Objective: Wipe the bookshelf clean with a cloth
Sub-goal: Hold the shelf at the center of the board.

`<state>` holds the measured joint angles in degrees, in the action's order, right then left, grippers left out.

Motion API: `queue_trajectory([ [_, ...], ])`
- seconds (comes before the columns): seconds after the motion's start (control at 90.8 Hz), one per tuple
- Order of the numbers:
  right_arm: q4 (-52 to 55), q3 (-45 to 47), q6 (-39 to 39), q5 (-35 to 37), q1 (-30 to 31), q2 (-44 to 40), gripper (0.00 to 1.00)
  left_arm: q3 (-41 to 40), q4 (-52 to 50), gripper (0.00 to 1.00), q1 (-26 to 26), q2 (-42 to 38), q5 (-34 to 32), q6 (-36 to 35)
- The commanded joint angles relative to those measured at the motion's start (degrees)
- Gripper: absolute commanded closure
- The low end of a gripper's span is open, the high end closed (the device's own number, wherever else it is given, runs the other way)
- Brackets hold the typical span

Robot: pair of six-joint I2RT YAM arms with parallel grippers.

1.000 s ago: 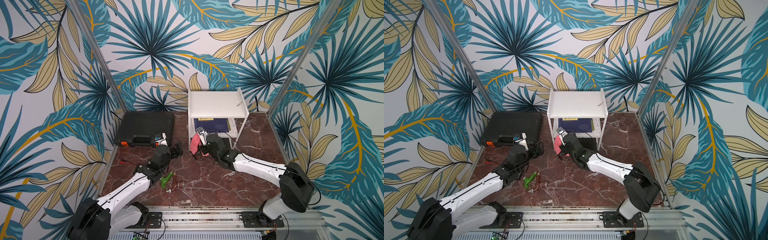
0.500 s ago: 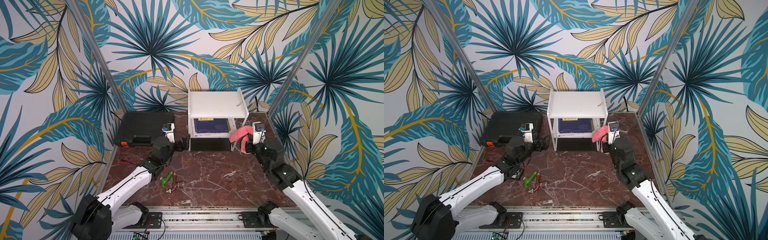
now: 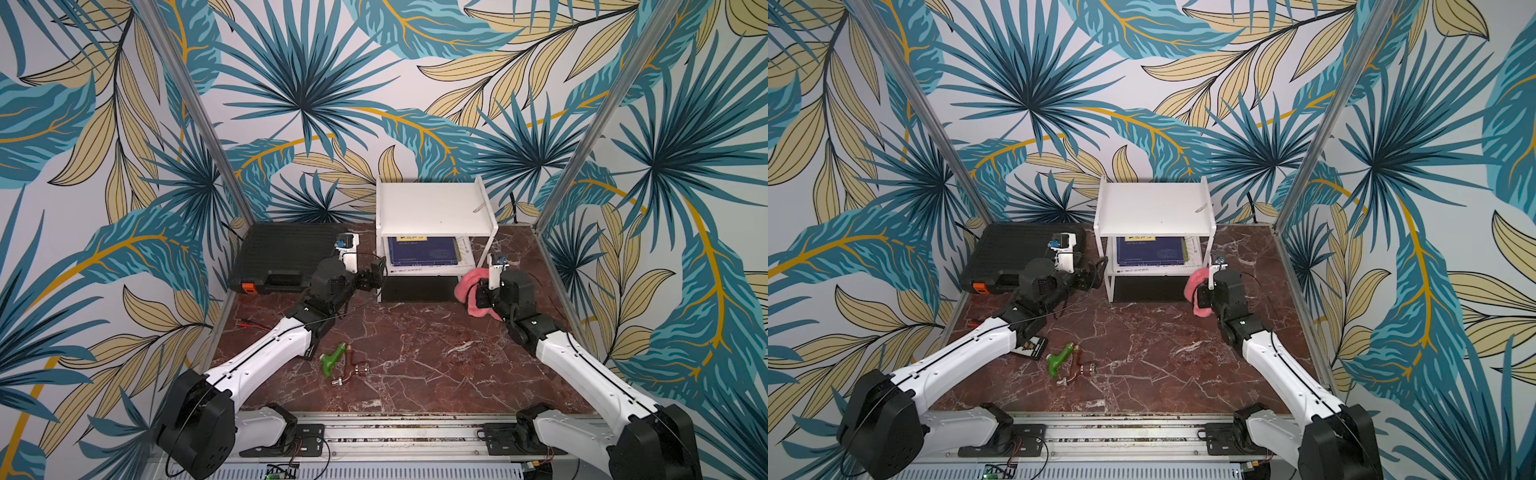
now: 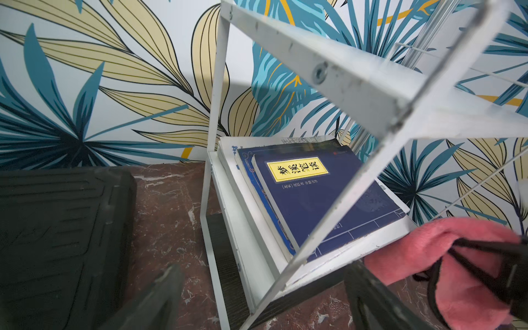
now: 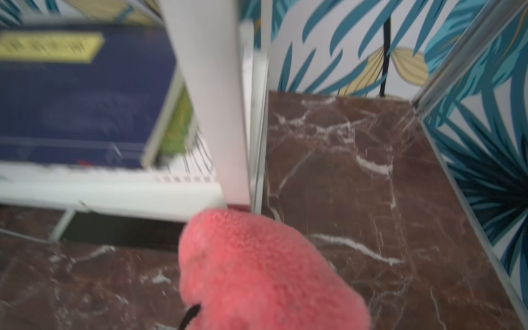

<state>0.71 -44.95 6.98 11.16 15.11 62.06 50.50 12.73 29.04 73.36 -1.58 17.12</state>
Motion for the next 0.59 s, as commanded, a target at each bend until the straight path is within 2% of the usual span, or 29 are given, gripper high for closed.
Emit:
queue_trajectory([
  [0.0,-6.39,-5.47,4.14,-3.67,-0.98,-2.25,1.00,4.28,-2.32,0.11,-0.23,0.81,1.53,-3.63],
  [0.088,-7.57,-3.46,6.58,-0.91,-2.13,-1.01,1.00,3.87,-0.85,0.13,-0.21,1.21,0.55,-3.12],
  [0.154,-8.24,0.53,11.76,-1.56,-3.98,-1.98,1.00,3.79,-0.73,0.17,-0.25,1.15,-0.45,-3.19],
  [0.231,-13.81,10.52,21.75,-7.48,-8.90,-3.23,1.00,4.09,-1.39,0.19,-0.26,1.27,-0.88,-4.23],
  [0.297,-18.01,12.57,27.67,-16.10,-14.30,-1.86,1.00,5.30,-2.79,0.22,-0.21,1.87,0.06,-5.66],
  [0.364,-19.58,9.40,29.80,-23.90,-17.26,1.34,1.00,6.85,-3.98,0.25,-0.26,2.74,1.88,-7.01],
  [0.474,-19.02,-1.59,29.67,-34.88,-17.75,8.76,1.00,7.23,-2.51,0.30,-0.21,3.42,3.50,-7.65],
  [0.584,-17.44,-12.54,32.68,-38.60,-17.16,15.21,1.00,7.69,-2.05,0.32,-0.21,3.81,3.85,-8.28],
])
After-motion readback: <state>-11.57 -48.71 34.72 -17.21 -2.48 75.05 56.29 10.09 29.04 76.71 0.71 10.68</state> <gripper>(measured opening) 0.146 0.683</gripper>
